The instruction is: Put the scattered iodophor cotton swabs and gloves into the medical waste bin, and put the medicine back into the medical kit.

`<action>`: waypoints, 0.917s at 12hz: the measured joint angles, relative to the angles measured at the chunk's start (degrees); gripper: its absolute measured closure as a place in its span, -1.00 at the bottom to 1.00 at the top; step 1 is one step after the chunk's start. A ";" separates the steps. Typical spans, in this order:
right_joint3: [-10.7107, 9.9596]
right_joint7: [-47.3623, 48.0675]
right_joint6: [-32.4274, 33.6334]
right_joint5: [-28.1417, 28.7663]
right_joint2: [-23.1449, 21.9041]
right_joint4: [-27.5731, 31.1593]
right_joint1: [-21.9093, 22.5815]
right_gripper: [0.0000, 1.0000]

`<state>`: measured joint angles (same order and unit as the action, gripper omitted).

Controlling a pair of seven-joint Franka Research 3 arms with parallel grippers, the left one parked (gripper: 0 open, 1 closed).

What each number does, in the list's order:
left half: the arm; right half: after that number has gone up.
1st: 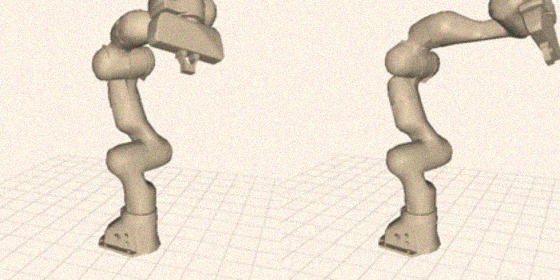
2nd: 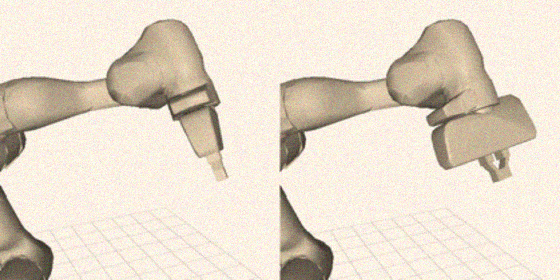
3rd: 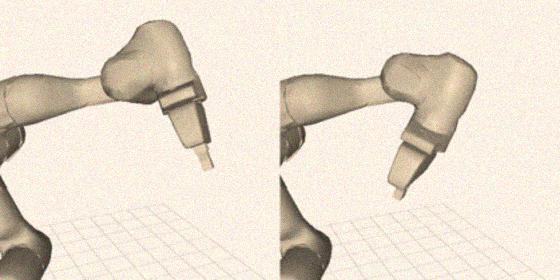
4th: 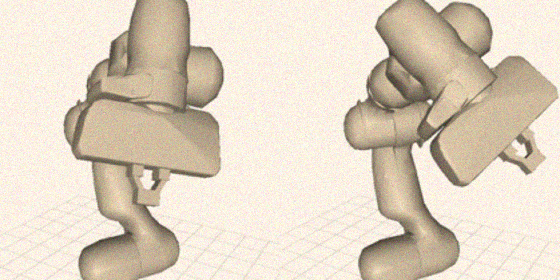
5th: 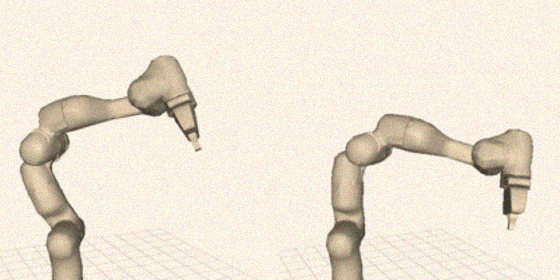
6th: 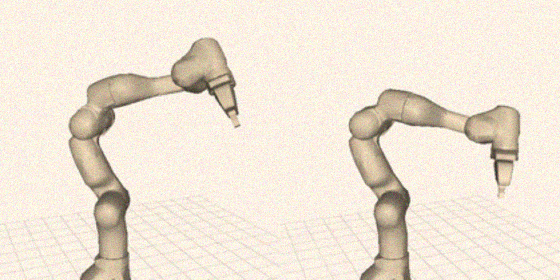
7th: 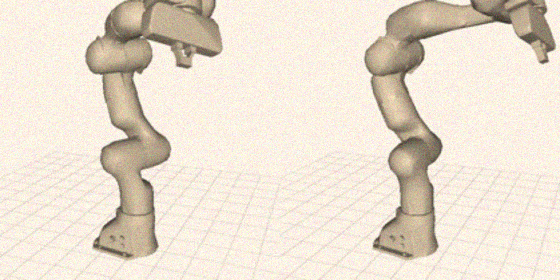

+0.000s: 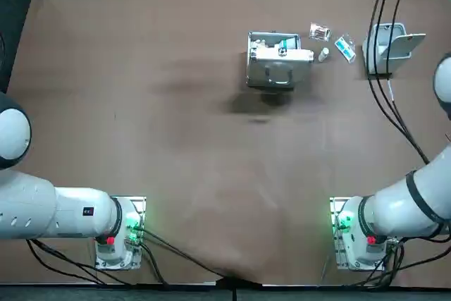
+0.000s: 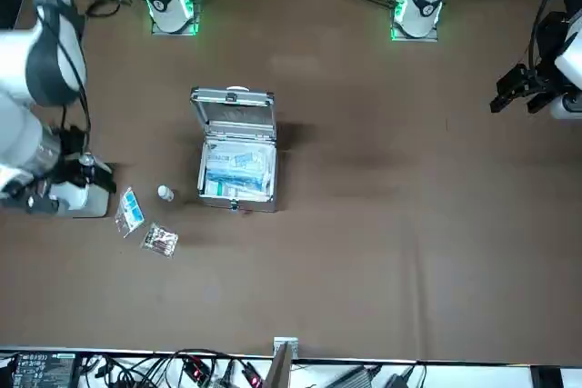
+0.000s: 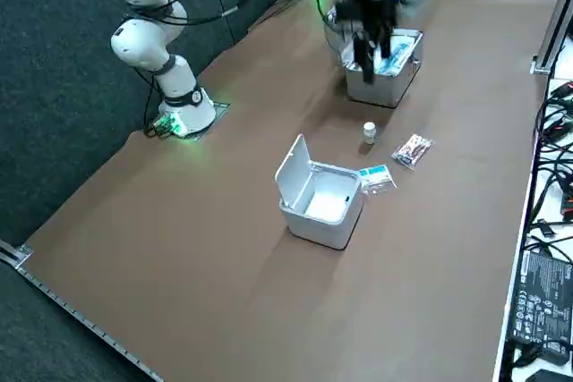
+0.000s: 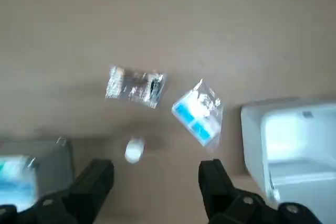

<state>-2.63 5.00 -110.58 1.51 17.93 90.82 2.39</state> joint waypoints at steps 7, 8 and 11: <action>0.20 0.27 -18.57 0.05 16.37 -1.04 -0.22 -0.79; 0.20 0.86 -20.75 0.11 17.93 -1.09 -0.23 -0.66; 0.33 3.82 -27.15 0.13 21.78 -1.34 -0.21 -0.50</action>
<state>-2.30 8.82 -137.73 1.63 39.71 89.47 2.18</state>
